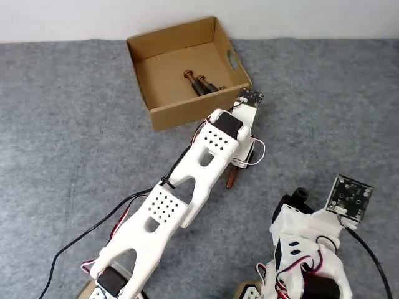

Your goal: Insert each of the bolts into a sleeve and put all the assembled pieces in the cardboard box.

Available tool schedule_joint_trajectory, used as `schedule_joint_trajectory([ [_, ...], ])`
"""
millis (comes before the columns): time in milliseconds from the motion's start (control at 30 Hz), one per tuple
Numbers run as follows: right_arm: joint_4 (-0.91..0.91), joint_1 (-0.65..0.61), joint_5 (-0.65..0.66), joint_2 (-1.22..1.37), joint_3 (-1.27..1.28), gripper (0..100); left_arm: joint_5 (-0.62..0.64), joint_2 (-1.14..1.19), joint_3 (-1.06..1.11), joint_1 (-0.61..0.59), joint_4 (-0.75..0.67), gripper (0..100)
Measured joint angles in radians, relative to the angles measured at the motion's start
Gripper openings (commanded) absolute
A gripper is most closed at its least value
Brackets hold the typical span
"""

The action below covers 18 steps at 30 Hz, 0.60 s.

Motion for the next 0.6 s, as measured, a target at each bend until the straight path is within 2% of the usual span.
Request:
schedule_joint_trajectory([
  [33, 0.000, 0.000, 0.000, 0.000, 0.000, 0.8, 0.005, 0.000, 0.000, 0.003, 0.000, 0],
  [467, 0.000, 0.000, 0.000, 0.000, 0.000, 0.8, 0.008, -0.002, -0.017, 0.008, 0.000, 0],
  [600, 0.000, 0.000, 0.000, 0.000, 0.000, 0.8, 0.026, -0.071, -0.017, 0.009, 0.002, 0],
])
